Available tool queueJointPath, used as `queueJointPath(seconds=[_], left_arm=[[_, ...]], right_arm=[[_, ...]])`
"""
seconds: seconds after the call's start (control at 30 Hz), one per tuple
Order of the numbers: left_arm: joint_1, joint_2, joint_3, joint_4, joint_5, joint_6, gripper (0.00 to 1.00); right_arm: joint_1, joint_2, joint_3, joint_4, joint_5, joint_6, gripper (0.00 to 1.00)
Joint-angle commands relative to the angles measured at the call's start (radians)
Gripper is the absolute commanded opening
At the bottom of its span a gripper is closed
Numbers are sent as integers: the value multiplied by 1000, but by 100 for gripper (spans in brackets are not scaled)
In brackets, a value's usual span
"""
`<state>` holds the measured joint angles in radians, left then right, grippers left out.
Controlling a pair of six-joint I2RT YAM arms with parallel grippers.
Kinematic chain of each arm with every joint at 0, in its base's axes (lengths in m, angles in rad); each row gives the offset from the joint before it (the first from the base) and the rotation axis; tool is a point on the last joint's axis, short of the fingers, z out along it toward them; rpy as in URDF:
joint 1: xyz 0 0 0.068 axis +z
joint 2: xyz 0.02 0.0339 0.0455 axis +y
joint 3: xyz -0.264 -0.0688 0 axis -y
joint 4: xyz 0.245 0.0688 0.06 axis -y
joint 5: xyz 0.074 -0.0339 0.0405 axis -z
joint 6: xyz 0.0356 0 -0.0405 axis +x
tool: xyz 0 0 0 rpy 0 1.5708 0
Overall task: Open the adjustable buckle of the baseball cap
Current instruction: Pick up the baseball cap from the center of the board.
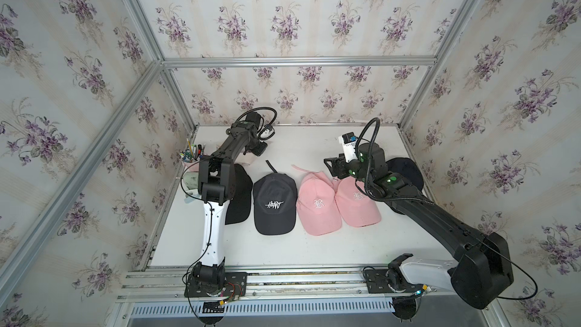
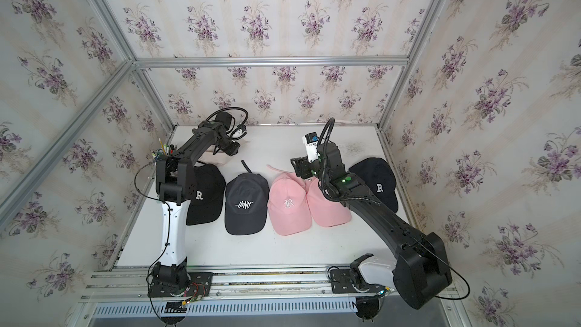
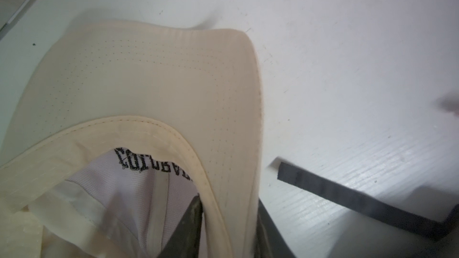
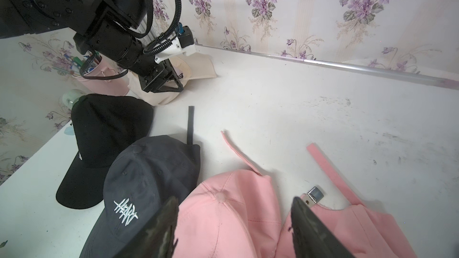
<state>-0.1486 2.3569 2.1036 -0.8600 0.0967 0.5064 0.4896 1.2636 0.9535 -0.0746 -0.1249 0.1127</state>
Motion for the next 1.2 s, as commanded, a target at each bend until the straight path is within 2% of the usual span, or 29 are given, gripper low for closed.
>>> queueJointPath(seconds=[0.0, 0.13, 0.27, 0.47, 0.67, 1.0, 1.17], left_arm=[[-2, -30, -9, 2, 19, -3, 24], [-6, -58, -13, 10, 34, -1, 10], [-12, -78, -7, 7, 44, -9, 1], [-13, -171, -48, 68, 72, -80, 0], [-14, -270, -90, 219, 104, -190, 0], [-17, -346, -151, 445, 116, -361, 0], [-19, -435, -234, 561, 157, -512, 0]], right_arm=[[1, -4, -7, 36, -10, 7, 71], [2, -16, -24, 50, -12, 8, 71], [2, -28, -38, 59, -15, 8, 71], [2, -63, -69, 74, -10, 2, 71], [1, -72, -92, 100, -29, 10, 71], [2, -98, -122, 119, -33, 10, 71], [3, -110, -138, 138, -45, 5, 71]])
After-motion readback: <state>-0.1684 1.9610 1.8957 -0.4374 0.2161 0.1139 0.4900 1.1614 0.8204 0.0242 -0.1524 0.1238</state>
